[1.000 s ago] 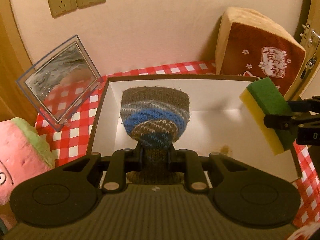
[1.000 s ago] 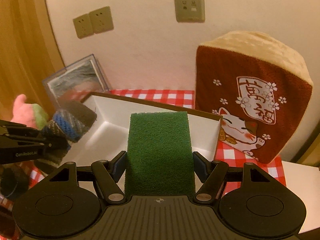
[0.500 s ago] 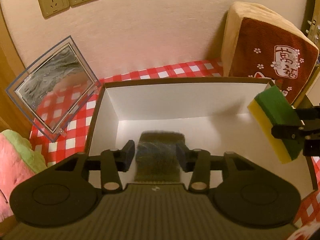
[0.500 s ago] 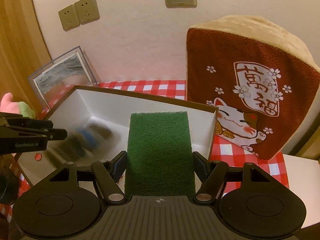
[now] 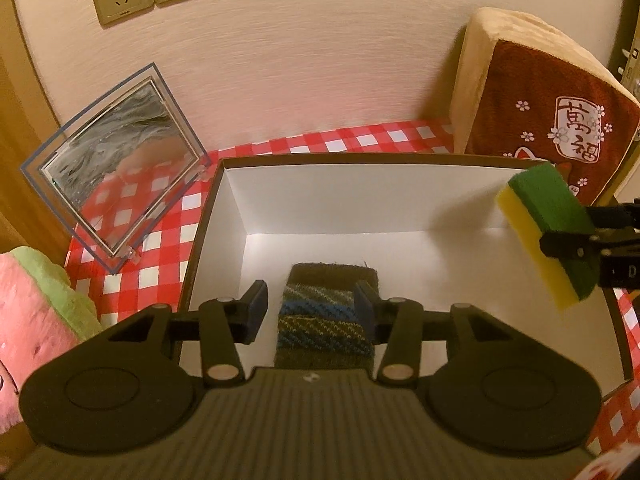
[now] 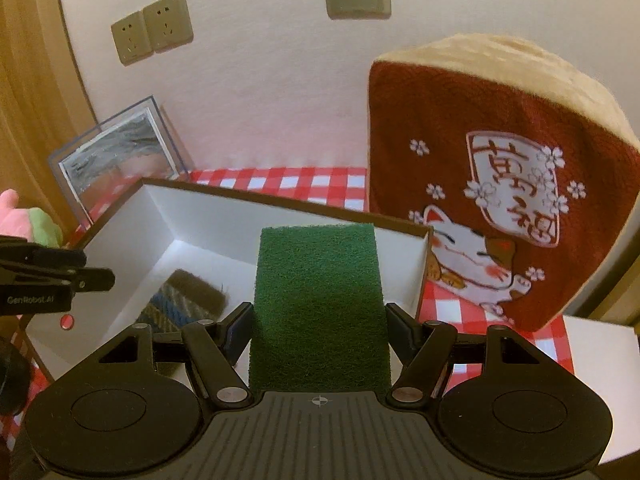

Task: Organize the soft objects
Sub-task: 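Lower mitten and sponge into the brown box and open both tools, then withdraw both tools up and out of the box, then move left tool down to the olive-green cloth while right tool approaches the black ear pad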

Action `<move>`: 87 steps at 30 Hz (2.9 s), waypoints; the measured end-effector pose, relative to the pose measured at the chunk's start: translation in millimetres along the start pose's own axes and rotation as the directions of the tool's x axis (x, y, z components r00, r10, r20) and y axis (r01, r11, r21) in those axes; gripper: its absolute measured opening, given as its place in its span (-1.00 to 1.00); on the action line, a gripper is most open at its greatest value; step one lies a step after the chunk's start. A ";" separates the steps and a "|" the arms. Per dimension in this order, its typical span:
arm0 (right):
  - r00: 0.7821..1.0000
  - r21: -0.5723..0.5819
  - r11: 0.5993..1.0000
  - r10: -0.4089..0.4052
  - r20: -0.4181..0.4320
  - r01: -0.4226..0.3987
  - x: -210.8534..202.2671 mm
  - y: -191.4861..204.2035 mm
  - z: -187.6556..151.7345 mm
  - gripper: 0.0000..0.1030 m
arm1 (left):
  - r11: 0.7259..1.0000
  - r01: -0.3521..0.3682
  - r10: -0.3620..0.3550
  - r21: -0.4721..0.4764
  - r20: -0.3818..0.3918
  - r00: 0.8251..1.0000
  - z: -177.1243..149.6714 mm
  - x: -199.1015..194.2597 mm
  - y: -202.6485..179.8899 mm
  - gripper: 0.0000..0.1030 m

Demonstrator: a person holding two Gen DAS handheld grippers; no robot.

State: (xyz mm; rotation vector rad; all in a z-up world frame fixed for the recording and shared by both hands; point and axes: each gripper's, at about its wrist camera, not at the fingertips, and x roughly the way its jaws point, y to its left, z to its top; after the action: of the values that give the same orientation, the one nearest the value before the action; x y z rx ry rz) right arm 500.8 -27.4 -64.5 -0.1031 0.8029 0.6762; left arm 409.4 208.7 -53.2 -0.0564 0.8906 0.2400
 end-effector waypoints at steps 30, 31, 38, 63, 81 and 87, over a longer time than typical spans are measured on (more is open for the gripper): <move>0.993 0.045 0.994 0.093 0.077 -0.097 -71.6 4.0 -31.2 0.66 | 0.998 0.020 -0.017 -0.058 0.057 0.998 -23.7 -78.8 1.2 0.07; 0.992 0.044 0.994 0.097 0.075 -0.100 -75.4 5.0 -33.6 0.66 | 0.998 0.022 -0.018 -0.061 0.058 0.998 -25.9 -82.7 0.8 0.07; 0.989 0.056 0.991 0.120 0.086 -0.125 -105.4 9.7 -50.1 0.66 | 0.995 0.032 -0.025 -0.090 0.079 0.997 -45.0 -115.1 -2.3 0.07; 0.986 0.056 0.984 0.169 0.018 -0.169 -172.4 33.4 -134.5 0.66 | 0.989 0.033 -0.025 -0.146 0.055 0.998 -146.4 -189.3 -18.0 0.13; 0.976 0.040 0.988 0.153 -0.156 -0.148 -159.6 47.5 -203.2 0.66 | 0.983 0.030 -0.045 -0.181 -0.081 0.996 -221.2 -179.2 -29.4 0.13; 0.976 0.014 0.992 0.125 -0.180 -0.125 -146.1 54.9 -215.9 0.66 | 0.984 0.040 -0.058 -0.176 -0.102 0.993 -236.0 -169.2 -34.1 0.13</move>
State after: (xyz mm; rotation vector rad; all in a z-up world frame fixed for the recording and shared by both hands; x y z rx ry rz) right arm 259.2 -131.9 -105.8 -0.1129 0.9907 0.7926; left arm 135.0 109.4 -72.2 -0.2547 0.9718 0.2700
